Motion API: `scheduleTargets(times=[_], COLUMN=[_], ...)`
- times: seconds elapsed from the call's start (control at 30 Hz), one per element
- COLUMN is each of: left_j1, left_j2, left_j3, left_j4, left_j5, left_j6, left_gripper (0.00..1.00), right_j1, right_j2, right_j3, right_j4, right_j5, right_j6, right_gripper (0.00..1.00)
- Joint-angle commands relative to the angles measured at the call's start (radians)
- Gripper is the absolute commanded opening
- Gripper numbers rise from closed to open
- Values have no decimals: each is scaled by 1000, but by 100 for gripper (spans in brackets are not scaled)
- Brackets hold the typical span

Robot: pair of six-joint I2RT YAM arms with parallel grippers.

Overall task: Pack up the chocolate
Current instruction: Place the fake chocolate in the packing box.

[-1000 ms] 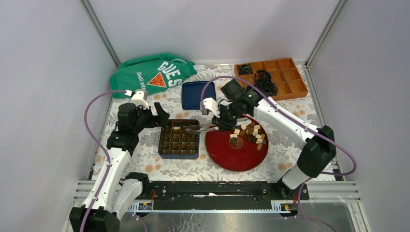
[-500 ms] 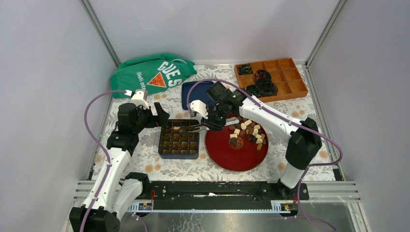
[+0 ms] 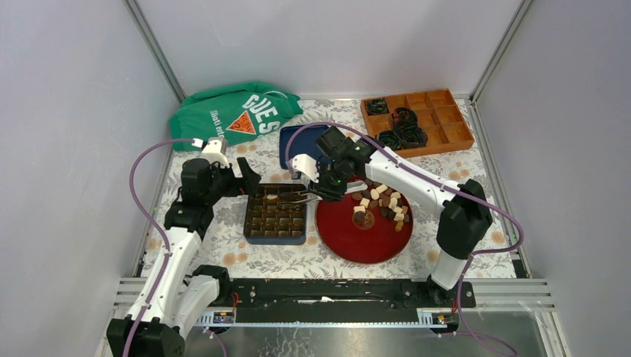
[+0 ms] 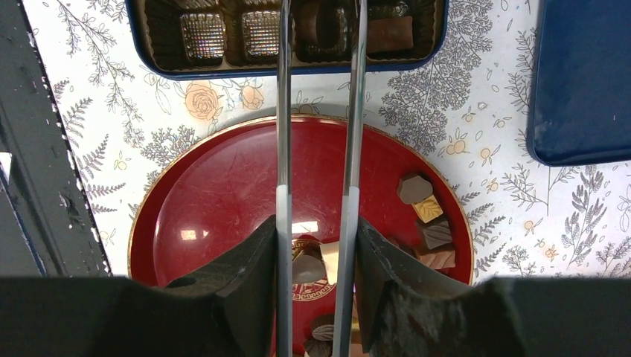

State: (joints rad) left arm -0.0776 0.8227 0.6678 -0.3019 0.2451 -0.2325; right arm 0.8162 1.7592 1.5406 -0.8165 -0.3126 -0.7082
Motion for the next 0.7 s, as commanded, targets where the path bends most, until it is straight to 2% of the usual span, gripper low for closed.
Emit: scheduleTargets(times=[0.0, 0.67], left_j1=[6, 6], left_j2=[-7, -13], left_j3=[21, 20], left_j4=[17, 14], left_j5=[-13, -19], left_j6=[12, 12], left_gripper=[99, 99], right_j1=[9, 7], right_j2=[-28, -141], right_j3=[39, 1], right_j4=[33, -5], right_j5=[4, -31], right_j6=[16, -1], right_gripper=[45, 46])
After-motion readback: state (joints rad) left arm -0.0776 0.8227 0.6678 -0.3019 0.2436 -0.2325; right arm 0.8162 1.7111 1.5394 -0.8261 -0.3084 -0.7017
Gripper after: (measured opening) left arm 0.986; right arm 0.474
